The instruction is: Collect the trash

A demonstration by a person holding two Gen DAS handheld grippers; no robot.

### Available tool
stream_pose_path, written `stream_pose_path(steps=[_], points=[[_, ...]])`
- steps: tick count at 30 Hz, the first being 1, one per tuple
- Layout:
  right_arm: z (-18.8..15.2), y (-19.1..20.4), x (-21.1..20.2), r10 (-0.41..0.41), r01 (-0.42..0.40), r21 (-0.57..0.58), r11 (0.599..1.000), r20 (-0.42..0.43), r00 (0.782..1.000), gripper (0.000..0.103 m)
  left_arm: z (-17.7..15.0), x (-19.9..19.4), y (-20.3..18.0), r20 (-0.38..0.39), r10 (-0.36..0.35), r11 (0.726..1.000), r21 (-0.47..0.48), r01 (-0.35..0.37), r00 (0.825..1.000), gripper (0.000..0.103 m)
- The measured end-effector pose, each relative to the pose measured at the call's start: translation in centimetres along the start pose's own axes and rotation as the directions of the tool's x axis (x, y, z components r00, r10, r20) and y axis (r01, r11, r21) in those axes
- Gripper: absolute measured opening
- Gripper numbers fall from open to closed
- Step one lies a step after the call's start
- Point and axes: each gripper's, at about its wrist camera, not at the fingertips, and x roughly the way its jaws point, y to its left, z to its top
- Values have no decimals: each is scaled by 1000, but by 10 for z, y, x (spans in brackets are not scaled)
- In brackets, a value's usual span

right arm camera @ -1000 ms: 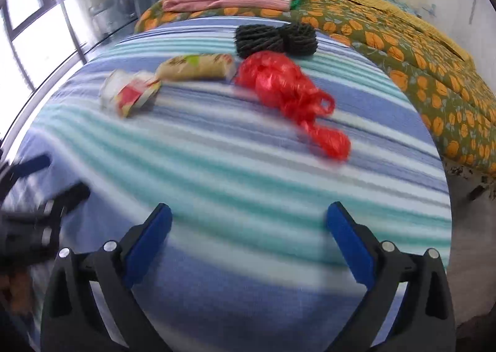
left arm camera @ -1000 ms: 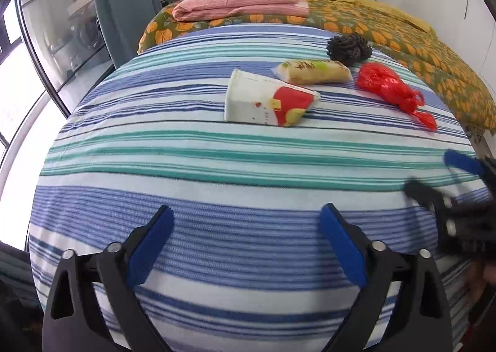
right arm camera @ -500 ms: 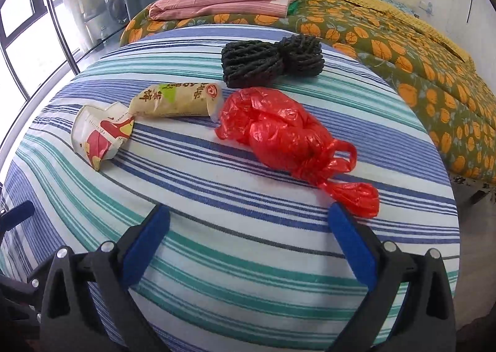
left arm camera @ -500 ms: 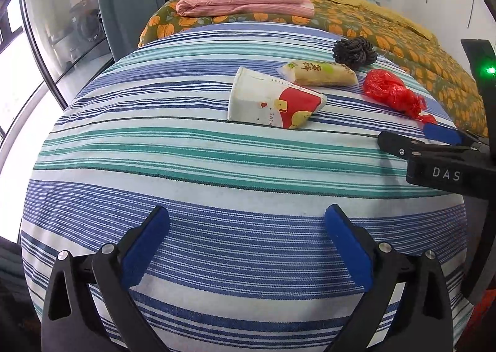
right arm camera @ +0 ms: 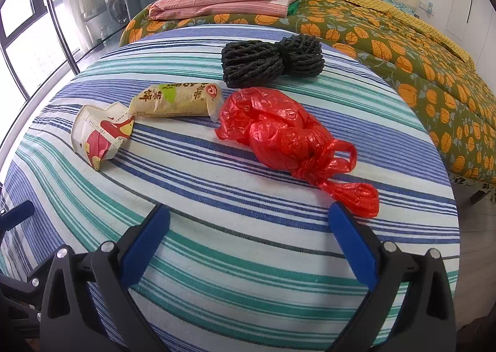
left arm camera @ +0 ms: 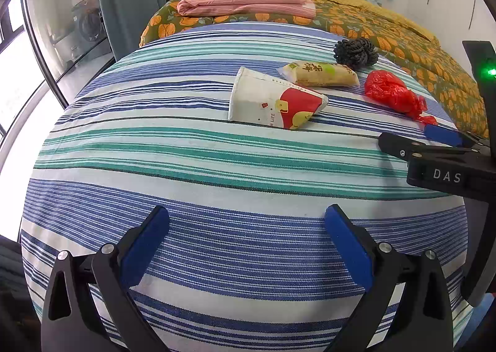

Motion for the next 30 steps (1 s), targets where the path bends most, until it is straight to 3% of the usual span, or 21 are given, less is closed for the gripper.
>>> stream_pose_path(steps=[16, 25, 28, 30], points=[[0, 0, 0, 0, 0, 0, 1000, 0, 1000, 99, 1, 1, 0, 0, 9, 1000, -4, -9, 1000, 99], [0, 0, 0, -7, 7, 3, 1000, 0, 1000, 99, 46, 21, -12, 26, -16, 999, -42, 18, 1000, 98], [2, -8, 2, -26, 26, 55, 998, 0, 1000, 99, 60, 32, -12, 12, -43, 998, -48, 44, 999, 98], [1, -7, 1, -33, 33, 51, 998, 0, 999, 99, 66, 38, -7, -1, -7, 999, -53, 7, 1000, 98]])
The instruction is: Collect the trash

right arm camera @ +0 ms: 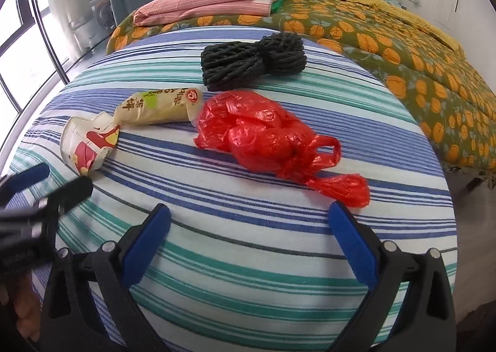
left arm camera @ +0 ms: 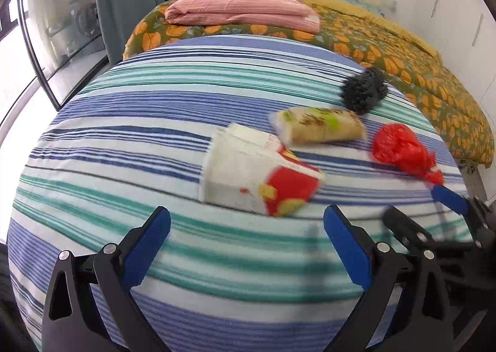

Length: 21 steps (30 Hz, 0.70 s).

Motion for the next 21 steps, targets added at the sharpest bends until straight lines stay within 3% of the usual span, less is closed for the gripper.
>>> stream_pose_path(steps=[6, 14, 17, 18, 21], points=[[0, -1, 0, 0, 0, -1, 1000, 0, 1000, 99, 1, 9, 24, -16, 51, 999, -7, -51, 999, 99], [0, -1, 0, 0, 0, -1, 1000, 0, 1000, 99, -13, -6, 108, -43, 146, 975, -164, -151, 988, 98], [0, -1, 0, 1, -1, -1, 1000, 0, 1000, 99, -14, -20, 111, -17, 57, 979, -194, -59, 998, 98], [0, -1, 0, 1, -1, -1, 1000, 0, 1000, 99, -12, -26, 102, 4, 4, 982, -190, -4, 1000, 98], [0, -1, 0, 1, -1, -1, 1000, 0, 1000, 99, 1, -31, 72, 42, -46, 986, -160, 53, 998, 98]])
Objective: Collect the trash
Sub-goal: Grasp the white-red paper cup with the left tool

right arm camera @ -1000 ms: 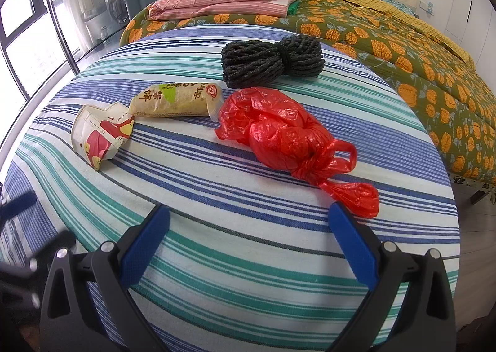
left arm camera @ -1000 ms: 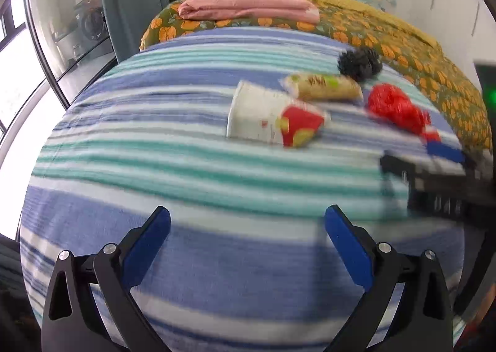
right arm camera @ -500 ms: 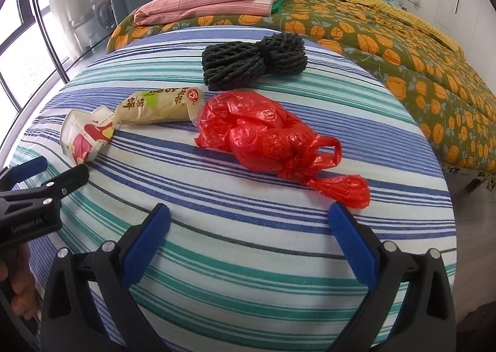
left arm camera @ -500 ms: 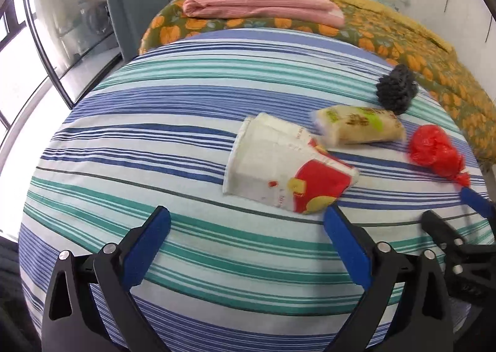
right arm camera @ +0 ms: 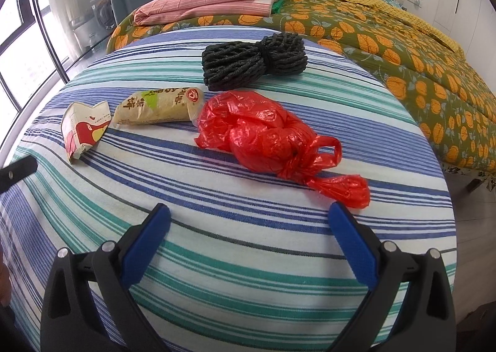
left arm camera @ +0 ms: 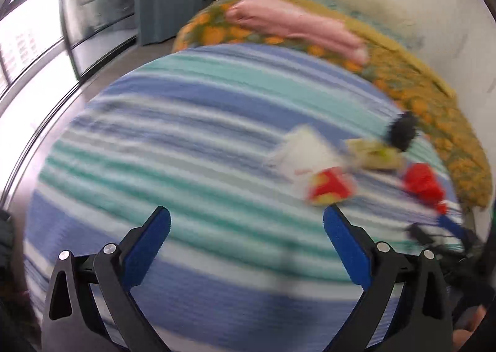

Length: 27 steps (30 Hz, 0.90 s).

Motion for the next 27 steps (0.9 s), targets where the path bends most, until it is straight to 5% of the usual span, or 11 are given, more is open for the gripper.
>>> stream_pose_path(steps=[6, 15, 19, 23, 27], points=[[0, 0, 0, 4, -4, -5, 1000, 0, 1000, 99, 21, 40, -49, -12, 67, 997, -25, -67, 998, 98], [-1, -1, 0, 18, -18, -28, 999, -1, 1000, 99, 2, 22, 19, -35, 172, 985, 20, -171, 984, 98], [0, -1, 0, 17, -17, -15, 1000, 0, 1000, 99, 3, 15, 17, -23, 57, 993, 104, -55, 998, 98], [-6, -20, -14, 101, -101, -39, 994, 5, 995, 98, 15, 19, -2, 4, -12, 978, 208, 11, 1000, 98], [2, -55, -29, 115, -109, -92, 990, 59, 992, 98, 24, 40, -6, -63, -110, 952, 281, 124, 992, 98]])
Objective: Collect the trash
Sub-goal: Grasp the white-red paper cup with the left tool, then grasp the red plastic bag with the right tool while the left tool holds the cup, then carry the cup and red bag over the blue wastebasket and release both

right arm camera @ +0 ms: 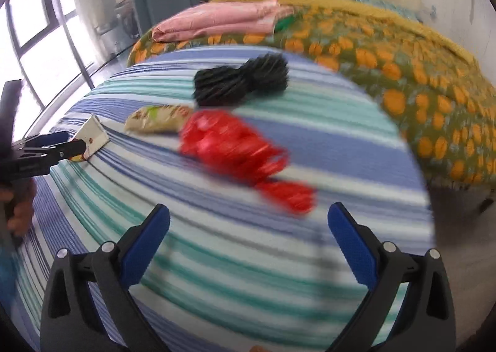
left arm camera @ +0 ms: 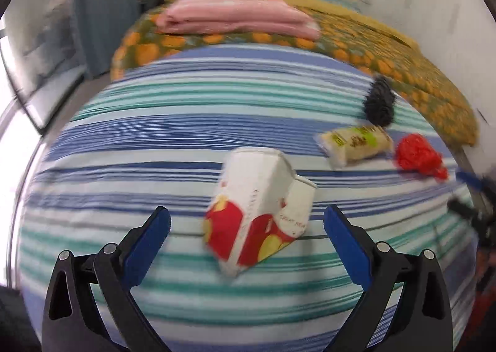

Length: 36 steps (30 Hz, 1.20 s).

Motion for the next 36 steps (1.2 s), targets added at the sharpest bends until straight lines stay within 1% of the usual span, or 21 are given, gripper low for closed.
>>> stream_pose_path(steps=[2, 3, 4, 6, 7, 9, 10, 12, 13, 14, 15, 16, 17, 18, 20, 22, 26, 30, 33, 35, 36], points=[[13, -10, 6, 51, -52, -53, 997, -29, 998, 98, 1, 8, 4, -8, -24, 999, 23, 24, 1000, 97], [22, -14, 14, 111, -115, -70, 991, -58, 992, 98, 0, 8, 4, 2, -33, 999, 28, 33, 999, 97], [29, -16, 23, 138, -144, -78, 986, -81, 987, 98, 1, 8, 5, 1, -48, 998, 28, 48, 999, 97], [38, -15, 33, 158, -168, -109, 980, -89, 983, 98, 2, 7, 4, -3, -63, 997, 35, 63, 998, 87], [43, -12, 37, 165, -175, -135, 975, -86, 983, 98, 4, 7, 3, -7, -65, 997, 43, 66, 998, 84], [50, 1, 45, 172, -186, -209, 960, -86, 981, 98, 5, 8, 3, -11, -52, 997, 53, 53, 999, 75], [52, 5, 48, 178, -196, -227, 954, -97, 979, 98, 4, 7, 1, -10, -41, 997, 60, 42, 999, 72], [53, 18, 56, 174, -203, -276, 940, -128, 976, 98, 3, 6, -1, -9, -42, 997, 70, 43, 999, 59], [53, 23, 58, 168, -203, -296, 934, -138, 976, 97, 3, 4, -2, -11, -48, 996, 69, 48, 999, 55], [53, 29, 59, 158, -196, -313, 929, -144, 977, 95, 2, 2, -2, -12, -48, 997, 68, 49, 999, 47], [52, 32, 60, 154, -194, -316, 929, -146, 977, 79, 1, 0, -3, -13, -50, 996, 67, 51, 999, 39], [50, 34, 58, 144, -183, -314, 932, -143, 979, 55, 0, -3, -3, -11, -52, 996, 65, 53, 999, 37], [49, 35, 54, 127, -161, -299, 941, -131, 983, 51, 0, -6, -3, -11, -54, 997, 62, 55, 998, 33], [48, 35, 50, 129, -160, -272, 949, -126, 984, 50, -3, -10, -4, -7, -50, 997, 53, 50, 999, 30], [43, 34, 38, 152, -174, -225, 959, -115, 982, 50, -9, -19, -8, -1, -45, 998, 45, 45, 999, 29], [32, 33, 17, 186, -201, -171, 964, -102, 977, 49, -17, -29, -13, 5, -58, 998, 37, 58, 998, 29], [4, 25, -19, 238, -244, -53, 968, -94, 967, 49, -41, -57, -38, 7, -119, 993, 22, 119, 993, 28], [-35, -2, -64, 271, -267, 74, 961, -47, 961, 50, -62, -78, -79, 2, -176, 983, 49, 176, 984, 29], [-72, -44, -103, 242, -239, 193, 951, 8, 970, 50, -75, -92, -126, -1, -253, 964, 81, 252, 967, 29], [-95, -74, -123, 175, -175, 244, 954, 26, 984, 50, -81, -97, -157, -8, -291, 951, 109, 290, 957, 29], [-106, -89, -131, 124, -126, 262, 957, 25, 992, 50, -83, -98, -170, -12, -308, 944, 117, 307, 951, 29]])
